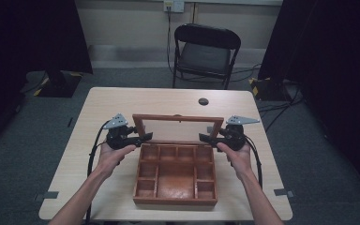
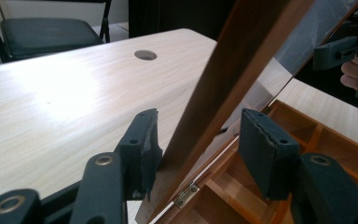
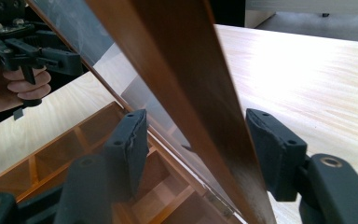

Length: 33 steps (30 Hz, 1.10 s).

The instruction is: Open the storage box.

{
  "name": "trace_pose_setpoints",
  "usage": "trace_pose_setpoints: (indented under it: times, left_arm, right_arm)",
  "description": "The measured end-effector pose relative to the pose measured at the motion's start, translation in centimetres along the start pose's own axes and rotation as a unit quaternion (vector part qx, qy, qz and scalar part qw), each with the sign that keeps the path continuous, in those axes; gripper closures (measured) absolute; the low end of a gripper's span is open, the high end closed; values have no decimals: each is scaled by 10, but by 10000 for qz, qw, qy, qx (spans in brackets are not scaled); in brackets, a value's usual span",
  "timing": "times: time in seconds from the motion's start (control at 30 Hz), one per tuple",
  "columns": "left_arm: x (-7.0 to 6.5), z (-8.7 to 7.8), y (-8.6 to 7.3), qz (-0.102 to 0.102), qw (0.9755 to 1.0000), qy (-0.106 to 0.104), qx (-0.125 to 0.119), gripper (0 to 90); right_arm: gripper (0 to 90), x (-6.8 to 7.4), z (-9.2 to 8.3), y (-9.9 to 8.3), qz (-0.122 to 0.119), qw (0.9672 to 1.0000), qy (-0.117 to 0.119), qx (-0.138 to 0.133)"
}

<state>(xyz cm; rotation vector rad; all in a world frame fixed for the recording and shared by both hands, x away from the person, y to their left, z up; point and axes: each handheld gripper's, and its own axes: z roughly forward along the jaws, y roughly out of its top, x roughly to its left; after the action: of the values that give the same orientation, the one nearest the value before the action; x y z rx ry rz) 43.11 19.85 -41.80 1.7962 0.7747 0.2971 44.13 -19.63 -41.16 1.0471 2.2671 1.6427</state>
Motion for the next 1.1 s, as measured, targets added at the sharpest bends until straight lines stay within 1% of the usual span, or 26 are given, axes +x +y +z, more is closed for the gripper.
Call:
trace_pose_setpoints:
  times: [0.1, 0.17, 0.23, 0.3, 0.4, 0.47, 0.6, 0.63, 0.73, 0.77, 0.87, 0.9, 0.93, 0.97, 1.1]
  left_arm:
    - [3, 4, -2, -76, 10000, -28, 32, 488]
    - [4, 5, -3, -135, 9999, -49, -11, 495]
    - [6, 5, -3, -121, 9999, -59, -2, 503]
    - [9, 6, -2, -136, 9999, -43, 18, 517]
    - [12, 9, -1, -189, 9998, -15, 36, 530]
    - [14, 11, -1, -243, 9997, -6, -6, 534]
    - [18, 13, -2, -277, 9996, -28, -19, 543]
    - [19, 14, -3, -313, 9995, -29, 6, 544]
    - [21, 18, -7, -285, 9995, 11, 160, 551]
    - [22, 19, -10, -304, 9994, 31, 181, 553]
    - [25, 20, -15, -389, 9991, 25, 189, 570]
    - [26, 21, -17, -390, 9989, 30, 240, 575]
    - [27, 22, -18, -377, 9990, 50, 249, 581]
    - [27, 22, -18, -396, 9988, 47, 279, 581]
    - [29, 24, -19, -467, 9985, 61, 267, 577]
  right_arm:
    - [403, -1, 2, -1, 2, 10000, -35, 32]
    - [403, -3, 4, -1, 31, 10000, -43, 26]
    - [405, -4, 4, -1, 29, 10000, -71, 11]
    - [393, -5, 6, -1, 97, 9999, -125, 2]
    - [426, -7, 8, -1, 166, 9997, -181, -59]
    - [435, -10, 9, -1, 207, 9995, -210, -100]
    - [440, -14, 13, -3, 244, 9994, -235, -47]
    - [440, -14, 14, -4, 234, 9994, -252, -37]
    - [436, -16, 19, -5, 222, 9993, -310, 39]
    - [432, -16, 20, -6, 239, 9991, -336, 51]
    - [426, -17, 21, -7, 271, 9990, -364, 54]
    - [426, -18, 22, -8, 276, 9989, -382, 69]
    - [423, -20, 23, -9, 271, 9988, -408, 91]
    - [423, -20, 23, -9, 271, 9988, -408, 91]
    - [418, -22, 26, -10, 276, 9986, -435, 81]
